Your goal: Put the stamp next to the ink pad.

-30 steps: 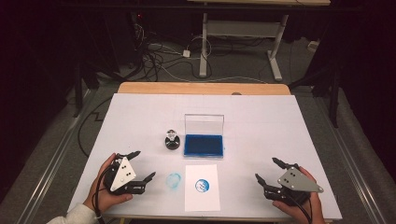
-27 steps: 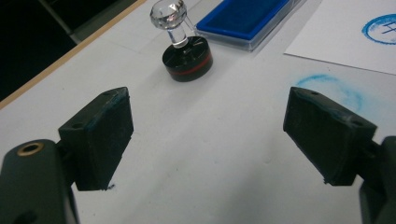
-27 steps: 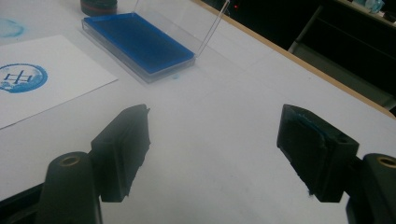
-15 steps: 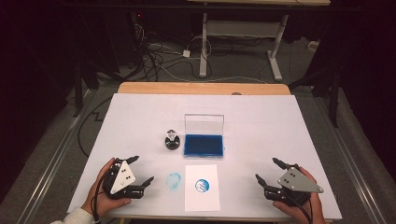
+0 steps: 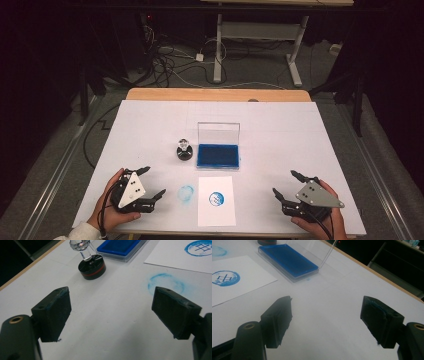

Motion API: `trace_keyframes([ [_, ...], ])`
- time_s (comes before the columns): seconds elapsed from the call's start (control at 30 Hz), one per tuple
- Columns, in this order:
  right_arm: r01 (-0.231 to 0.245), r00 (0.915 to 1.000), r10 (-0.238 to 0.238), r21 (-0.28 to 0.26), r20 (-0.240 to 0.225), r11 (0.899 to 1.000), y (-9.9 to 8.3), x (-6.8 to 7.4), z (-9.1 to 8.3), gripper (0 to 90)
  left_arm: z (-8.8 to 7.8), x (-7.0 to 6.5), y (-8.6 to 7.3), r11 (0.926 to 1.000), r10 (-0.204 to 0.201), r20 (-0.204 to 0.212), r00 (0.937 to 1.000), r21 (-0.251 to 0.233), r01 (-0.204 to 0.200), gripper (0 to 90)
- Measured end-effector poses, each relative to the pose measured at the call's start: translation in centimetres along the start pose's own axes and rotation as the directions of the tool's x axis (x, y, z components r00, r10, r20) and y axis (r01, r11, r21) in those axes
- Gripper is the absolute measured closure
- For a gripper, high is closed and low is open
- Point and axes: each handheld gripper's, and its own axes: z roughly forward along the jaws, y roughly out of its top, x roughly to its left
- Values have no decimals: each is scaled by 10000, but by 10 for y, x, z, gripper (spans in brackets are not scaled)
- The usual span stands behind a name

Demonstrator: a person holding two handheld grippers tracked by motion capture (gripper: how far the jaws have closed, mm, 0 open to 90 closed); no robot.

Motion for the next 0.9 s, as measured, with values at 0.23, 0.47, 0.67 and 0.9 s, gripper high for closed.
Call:
trace_keyframes([
  [0.23,-39,10000,39,-15,-3,10000,0,0,-2,253,1,0,3,10000,59,-37,10000,-12,-59,157],
  [0.47,63,9997,-61,91,-219,9999,0,3,1,253,0,2,2,10000,-65,-70,10000,-51,65,157],
  [0.67,-21,9998,22,62,-197,10000,0,1,2,254,1,2,2,10000,-21,-31,10000,22,21,157],
  [0.9,-16,9998,19,135,-212,9999,-1,1,3,252,4,2,3,9999,37,51,10000,123,-38,157],
])
